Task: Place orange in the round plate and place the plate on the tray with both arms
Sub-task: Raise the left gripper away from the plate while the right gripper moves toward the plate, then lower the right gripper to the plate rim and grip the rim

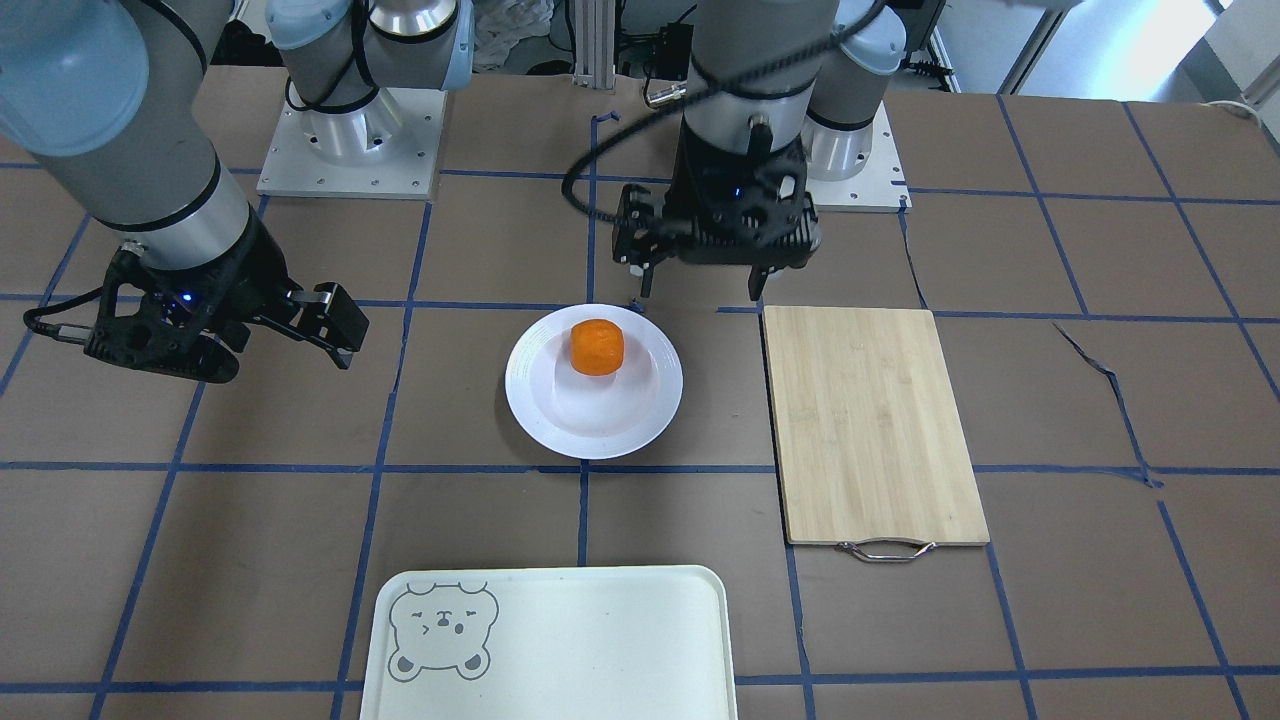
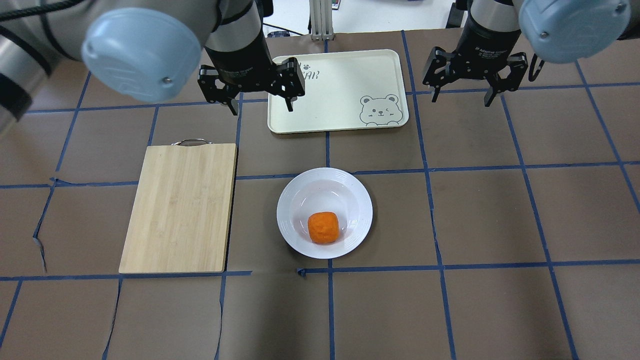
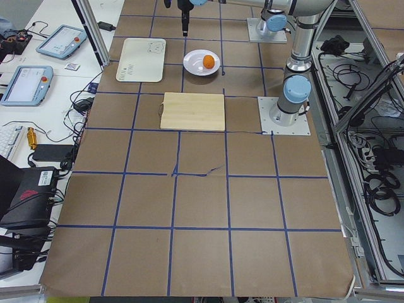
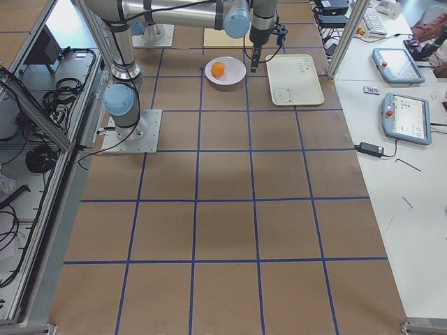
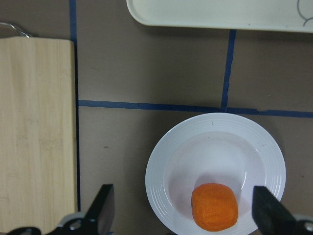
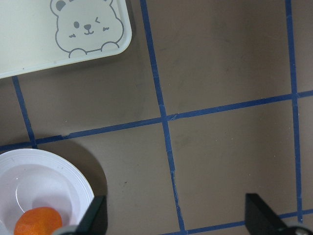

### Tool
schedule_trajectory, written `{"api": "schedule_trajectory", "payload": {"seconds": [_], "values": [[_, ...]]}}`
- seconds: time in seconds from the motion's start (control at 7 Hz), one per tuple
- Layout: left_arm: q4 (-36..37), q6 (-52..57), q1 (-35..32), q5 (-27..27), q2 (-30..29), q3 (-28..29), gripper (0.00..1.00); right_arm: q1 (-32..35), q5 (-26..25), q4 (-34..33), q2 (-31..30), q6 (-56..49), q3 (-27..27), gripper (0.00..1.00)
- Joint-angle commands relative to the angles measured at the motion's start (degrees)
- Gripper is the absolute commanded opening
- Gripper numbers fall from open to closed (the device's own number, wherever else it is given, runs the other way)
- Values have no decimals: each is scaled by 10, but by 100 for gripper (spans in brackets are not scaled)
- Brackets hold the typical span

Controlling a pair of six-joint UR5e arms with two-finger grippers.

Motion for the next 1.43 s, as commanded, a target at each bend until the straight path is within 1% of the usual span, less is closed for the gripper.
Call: {"api": "schedule_trajectory", "payload": {"seconds": [0.0, 0.14, 0.29, 0.43, 0.57, 0.71, 0.86, 1.0, 1.14, 1.29], "values": [[-13, 19, 4, 12, 42, -8, 100, 2, 26, -38, 31, -4, 23, 100], [-7, 62, 14, 47, 58, -32, 100, 1, 92, -89, 48, -7, 41, 100], [-7, 72, 35, 52, 68, -36, 100, 2, 104, -99, 59, -12, 55, 100], [-7, 72, 73, 47, 70, -31, 100, 2, 122, -100, 65, -34, 71, 100], [-6, 85, 102, 46, 60, -11, 100, 2, 166, -128, 68, -44, 97, 100], [-25, 82, 103, 46, 41, 19, 100, 2, 203, -184, 69, -44, 132, 100], [-26, 86, 103, 34, 33, 25, 100, 2, 251, -244, 75, -44, 178, 100], [-23, 87, 103, 32, 31, 26, 98, 2, 264, -315, 78, -44, 226, 100], [-22, 87, 103, 31, 31, 26, 100, 5, 274, -370, 81, -44, 267, 100], [-22, 86, 103, 31, 32, 25, 100, 5, 316, -413, 85, -43, 300, 100]]}}
